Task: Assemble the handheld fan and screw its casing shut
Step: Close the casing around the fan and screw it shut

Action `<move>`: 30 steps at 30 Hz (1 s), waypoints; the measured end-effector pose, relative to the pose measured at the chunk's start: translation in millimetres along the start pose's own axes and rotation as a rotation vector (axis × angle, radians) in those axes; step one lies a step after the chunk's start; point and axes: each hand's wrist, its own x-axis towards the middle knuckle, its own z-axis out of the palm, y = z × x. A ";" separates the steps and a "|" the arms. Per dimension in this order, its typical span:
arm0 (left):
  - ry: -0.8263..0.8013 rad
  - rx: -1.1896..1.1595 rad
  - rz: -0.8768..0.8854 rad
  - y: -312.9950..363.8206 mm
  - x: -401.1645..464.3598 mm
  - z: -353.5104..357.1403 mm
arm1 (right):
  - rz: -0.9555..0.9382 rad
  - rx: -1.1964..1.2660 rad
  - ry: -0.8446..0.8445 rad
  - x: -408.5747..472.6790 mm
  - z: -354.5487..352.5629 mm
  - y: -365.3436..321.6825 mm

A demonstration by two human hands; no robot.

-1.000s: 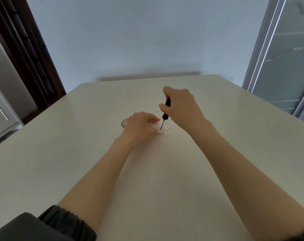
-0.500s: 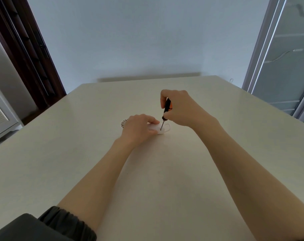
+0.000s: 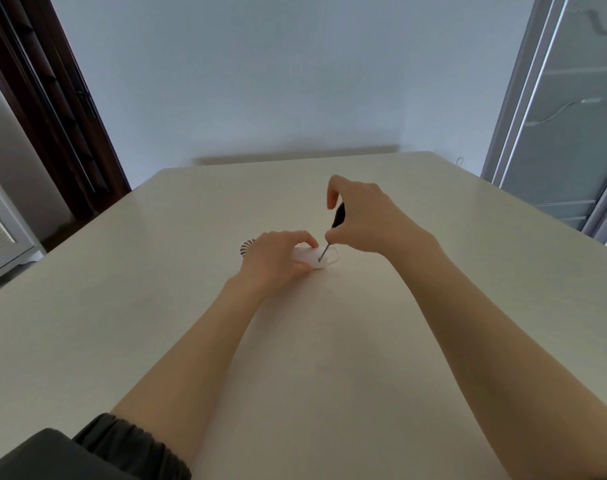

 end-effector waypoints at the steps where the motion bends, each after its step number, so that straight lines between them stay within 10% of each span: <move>1: -0.009 0.035 0.012 -0.2 0.2 0.7 | -0.016 0.045 -0.031 -0.2 -1.4 -1.0; 30: 0.074 0.074 -0.006 -12.0 -1.5 8.5 | -0.061 -0.011 -0.083 1.2 3.8 -8.5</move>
